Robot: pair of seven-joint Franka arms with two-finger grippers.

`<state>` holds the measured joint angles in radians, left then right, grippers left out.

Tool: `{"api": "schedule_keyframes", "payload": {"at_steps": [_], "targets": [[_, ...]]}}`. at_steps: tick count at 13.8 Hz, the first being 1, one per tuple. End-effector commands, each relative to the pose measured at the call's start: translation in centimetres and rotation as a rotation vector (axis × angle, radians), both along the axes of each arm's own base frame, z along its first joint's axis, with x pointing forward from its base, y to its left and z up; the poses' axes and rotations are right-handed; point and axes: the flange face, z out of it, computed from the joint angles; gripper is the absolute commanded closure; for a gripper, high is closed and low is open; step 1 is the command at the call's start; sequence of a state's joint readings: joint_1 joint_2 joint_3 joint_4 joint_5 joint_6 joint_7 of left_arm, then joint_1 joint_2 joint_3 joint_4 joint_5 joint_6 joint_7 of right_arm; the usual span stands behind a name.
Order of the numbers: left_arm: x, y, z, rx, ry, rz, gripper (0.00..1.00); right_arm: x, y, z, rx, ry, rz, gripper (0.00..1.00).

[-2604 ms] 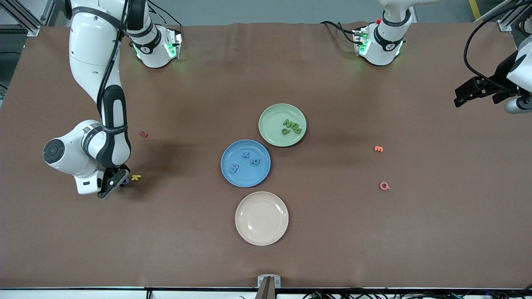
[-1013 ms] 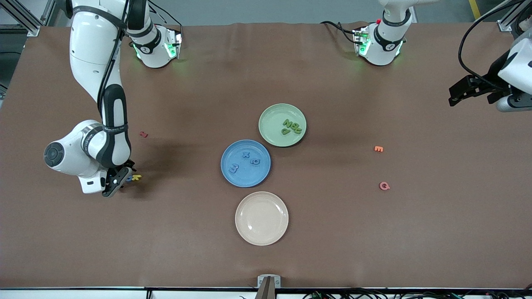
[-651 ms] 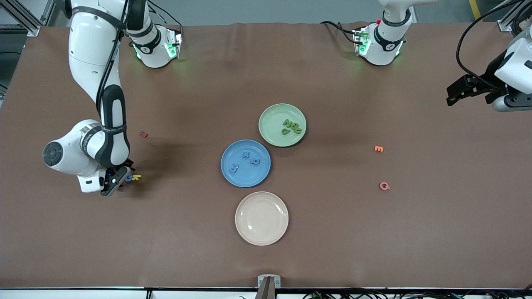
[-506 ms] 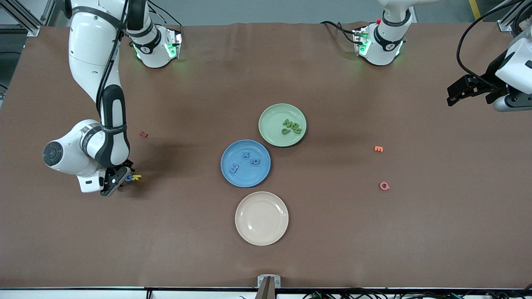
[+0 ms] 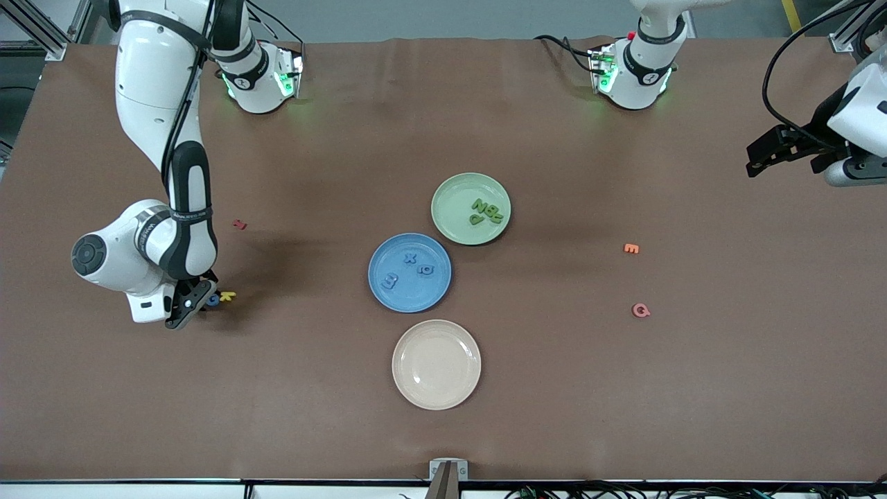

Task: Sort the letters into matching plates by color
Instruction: 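Close the right gripper on the blue G, then lift the blue G and carry it over the blue plate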

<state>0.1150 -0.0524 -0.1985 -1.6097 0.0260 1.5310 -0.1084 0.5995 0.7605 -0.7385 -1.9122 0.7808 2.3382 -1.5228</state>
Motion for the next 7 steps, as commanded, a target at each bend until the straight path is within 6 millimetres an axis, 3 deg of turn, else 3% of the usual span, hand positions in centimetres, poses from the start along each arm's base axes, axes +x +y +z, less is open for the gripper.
{"api": "schedule_keyframes", "payload": {"at_steps": [1, 7], "targets": [[-0.42, 0.13, 0.43, -0.004, -0.016, -0.015, 0.0, -0.4, 0.38, -0.06, 0.006, 0.004, -0.005, 0.6], [-0.33, 0.06, 0.27, -0.004, -0.013, -0.016, 0.0, -0.15, 0.15, 0.38, 0.012, -0.001, -0.001, 0.84]]}}
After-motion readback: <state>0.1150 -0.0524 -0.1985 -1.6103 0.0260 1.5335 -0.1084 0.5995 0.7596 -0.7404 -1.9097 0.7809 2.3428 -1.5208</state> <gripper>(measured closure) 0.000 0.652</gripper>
